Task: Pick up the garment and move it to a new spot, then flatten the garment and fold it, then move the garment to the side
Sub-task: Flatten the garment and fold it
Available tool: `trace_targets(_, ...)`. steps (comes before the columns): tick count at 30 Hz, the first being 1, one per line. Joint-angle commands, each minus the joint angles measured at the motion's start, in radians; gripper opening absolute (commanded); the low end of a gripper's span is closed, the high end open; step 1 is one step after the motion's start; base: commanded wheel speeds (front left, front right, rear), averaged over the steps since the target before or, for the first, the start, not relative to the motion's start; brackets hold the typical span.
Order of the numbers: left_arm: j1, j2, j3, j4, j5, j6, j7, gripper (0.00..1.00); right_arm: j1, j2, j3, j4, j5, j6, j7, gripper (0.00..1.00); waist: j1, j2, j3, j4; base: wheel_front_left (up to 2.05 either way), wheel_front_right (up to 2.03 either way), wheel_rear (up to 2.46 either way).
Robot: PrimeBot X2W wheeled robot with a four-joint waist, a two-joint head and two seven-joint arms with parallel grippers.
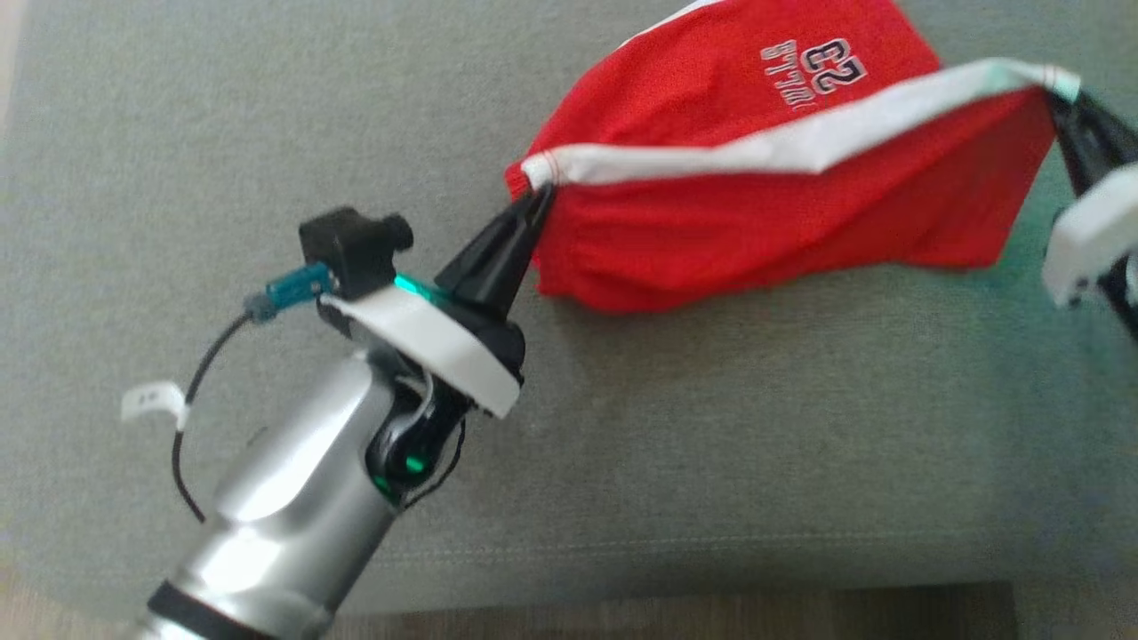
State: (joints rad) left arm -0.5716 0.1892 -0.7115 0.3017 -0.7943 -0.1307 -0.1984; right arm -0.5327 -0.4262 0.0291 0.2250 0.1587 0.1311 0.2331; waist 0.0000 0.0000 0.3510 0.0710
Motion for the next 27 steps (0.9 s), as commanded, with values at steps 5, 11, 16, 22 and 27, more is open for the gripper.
trace_targets(5, -0.121, -0.003, 0.008, 0.029, -0.045, 0.0, -0.029, 0.0, -0.175, -0.046, 0.077, 0.109, 0.013, 0.0, 0.04, 0.0, 0.0, 0.0, 0.058, 0.051, 0.0, 0.0, 0.0)
trace_targets(11, -0.207, -0.025, -0.025, 0.105, -0.081, 0.0, -0.049, 0.0, -0.345, -0.062, 0.158, 0.252, 0.013, 0.0, 0.044, 0.0, 0.0, 0.0, 0.097, 0.09, 0.0, 0.0, 0.0)
trace_targets(16, -0.251, -0.045, -0.016, 0.173, -0.079, 0.0, -0.059, 0.0, -0.448, -0.077, 0.217, 0.342, 0.008, 0.0, 0.037, 0.0, 0.0, 0.0, 0.116, 0.112, 0.0, 0.0, 0.0)
trace_targets(22, -0.271, -0.067, -0.024, 0.214, -0.073, 0.0, -0.063, 0.0, -0.52, -0.08, 0.265, 0.442, 0.005, 0.0, 0.019, 0.0, 0.0, 0.0, 0.123, 0.131, 0.0, 0.0, 0.0)
trace_targets(27, -0.278, -0.081, -0.002, 0.217, -0.021, 0.0, -0.063, 0.0, -0.555, -0.076, 0.272, 0.507, 0.018, 0.0, -0.022, 0.0, 0.0, 0.0, 0.121, 0.143, 0.0, 0.0, 0.0)
